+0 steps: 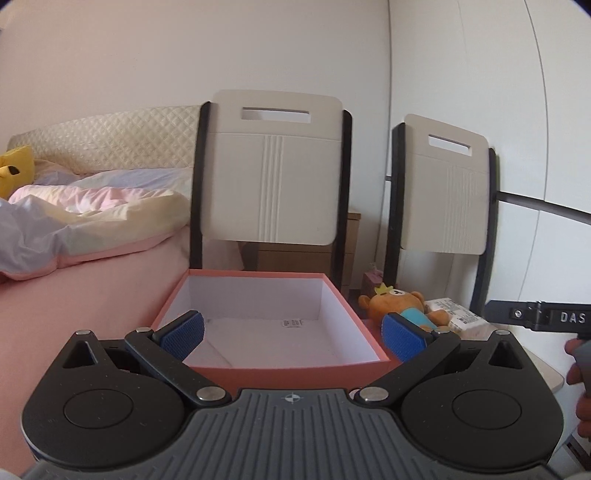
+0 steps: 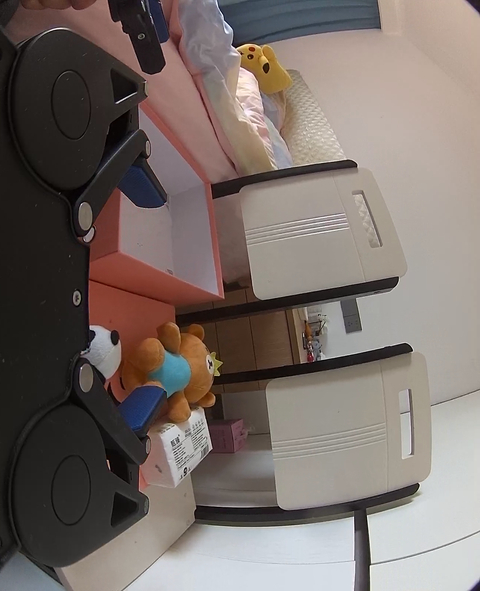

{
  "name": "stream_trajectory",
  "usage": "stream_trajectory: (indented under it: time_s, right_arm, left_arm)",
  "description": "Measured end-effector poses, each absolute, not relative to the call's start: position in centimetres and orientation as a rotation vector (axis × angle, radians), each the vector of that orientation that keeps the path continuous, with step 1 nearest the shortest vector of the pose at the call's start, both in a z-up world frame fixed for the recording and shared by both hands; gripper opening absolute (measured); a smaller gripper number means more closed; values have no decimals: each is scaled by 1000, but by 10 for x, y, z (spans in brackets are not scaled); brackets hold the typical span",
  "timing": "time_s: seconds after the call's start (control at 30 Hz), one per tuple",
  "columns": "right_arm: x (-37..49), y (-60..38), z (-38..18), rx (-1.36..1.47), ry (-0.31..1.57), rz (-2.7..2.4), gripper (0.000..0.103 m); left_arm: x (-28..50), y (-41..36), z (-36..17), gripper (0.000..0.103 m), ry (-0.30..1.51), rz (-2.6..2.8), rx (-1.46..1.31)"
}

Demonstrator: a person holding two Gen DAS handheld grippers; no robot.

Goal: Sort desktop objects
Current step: 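Move the right tool toward the panda plush beside the teddy bear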

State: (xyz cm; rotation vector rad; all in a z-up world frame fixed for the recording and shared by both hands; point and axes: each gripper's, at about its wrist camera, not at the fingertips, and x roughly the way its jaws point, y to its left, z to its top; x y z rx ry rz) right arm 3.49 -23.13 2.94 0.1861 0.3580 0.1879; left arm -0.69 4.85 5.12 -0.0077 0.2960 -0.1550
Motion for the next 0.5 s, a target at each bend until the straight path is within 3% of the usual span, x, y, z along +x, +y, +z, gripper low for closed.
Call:
stream_trajectory:
  time_s: [0.5]
  right_arm:
    - [131, -229, 7, 75, 215, 324, 102]
  left_arm:
    - [90, 47, 9, 103, 210, -78, -11]
